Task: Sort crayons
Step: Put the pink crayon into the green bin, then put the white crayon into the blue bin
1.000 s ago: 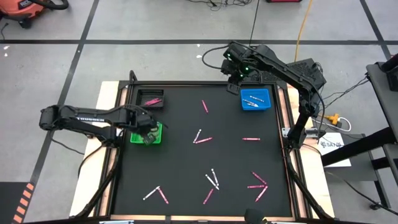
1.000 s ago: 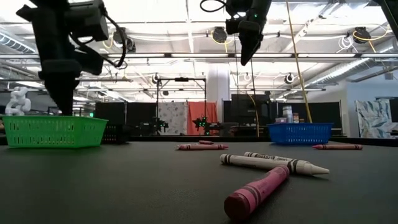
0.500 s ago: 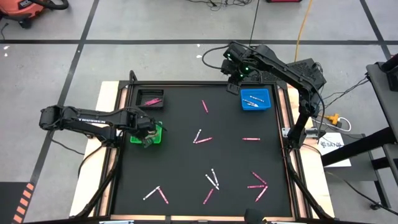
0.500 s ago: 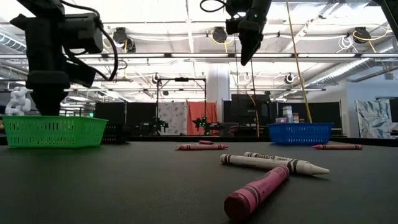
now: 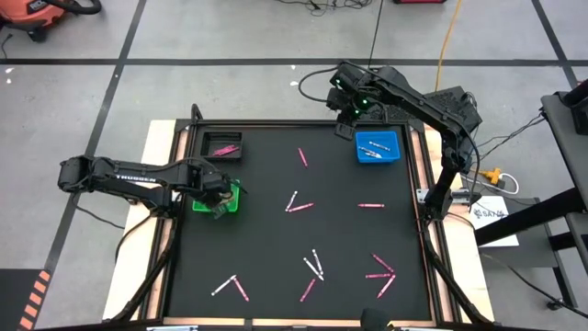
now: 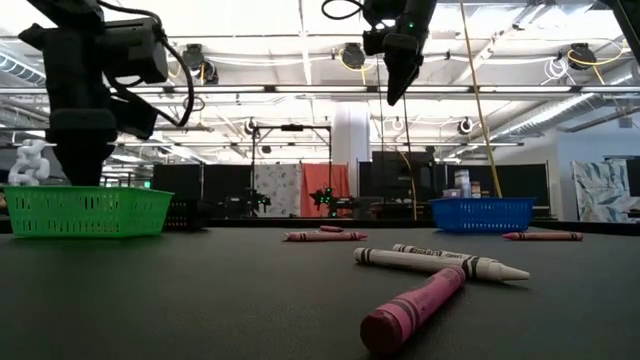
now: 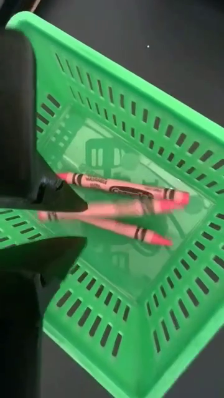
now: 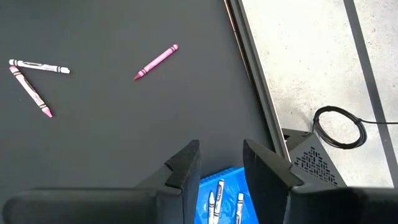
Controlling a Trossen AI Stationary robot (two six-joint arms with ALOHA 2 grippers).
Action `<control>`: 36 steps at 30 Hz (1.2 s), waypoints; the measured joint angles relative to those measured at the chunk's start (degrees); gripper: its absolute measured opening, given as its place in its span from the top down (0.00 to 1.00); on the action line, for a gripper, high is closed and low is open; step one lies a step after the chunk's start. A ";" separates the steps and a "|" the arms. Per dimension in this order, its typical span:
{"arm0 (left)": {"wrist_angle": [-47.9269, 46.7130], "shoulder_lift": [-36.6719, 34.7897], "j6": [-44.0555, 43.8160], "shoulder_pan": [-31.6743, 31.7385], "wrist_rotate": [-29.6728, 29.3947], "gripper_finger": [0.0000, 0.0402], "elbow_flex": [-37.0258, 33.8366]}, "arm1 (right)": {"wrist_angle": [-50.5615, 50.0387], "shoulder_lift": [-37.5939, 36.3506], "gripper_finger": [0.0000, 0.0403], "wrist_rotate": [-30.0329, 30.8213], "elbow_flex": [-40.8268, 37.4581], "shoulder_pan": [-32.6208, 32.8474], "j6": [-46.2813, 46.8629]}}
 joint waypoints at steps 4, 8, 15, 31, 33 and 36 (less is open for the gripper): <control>0.46 0.00 0.02 0.00 -0.01 0.78 0.01 | -0.39 0.00 0.74 -1.25 0.00 0.00 -0.02; 0.01 0.02 0.00 0.00 -0.04 0.78 0.77 | -2.01 0.00 0.74 -8.45 0.00 0.33 -0.39; -0.01 0.02 1.96 0.00 -0.36 0.78 5.43 | -3.82 0.00 0.74 -10.45 -1.07 4.54 1.73; 0.01 0.00 5.01 0.00 -0.49 0.78 8.21 | 18.24 0.07 0.74 -10.37 -21.77 16.17 -13.15; 0.01 0.00 4.97 0.00 -0.52 0.78 8.21 | 24.69 0.07 0.74 -10.49 -24.49 16.76 -14.83; 0.03 0.00 4.57 0.00 -0.61 0.77 8.21 | 32.65 0.07 0.74 -13.06 -27.96 17.26 -16.44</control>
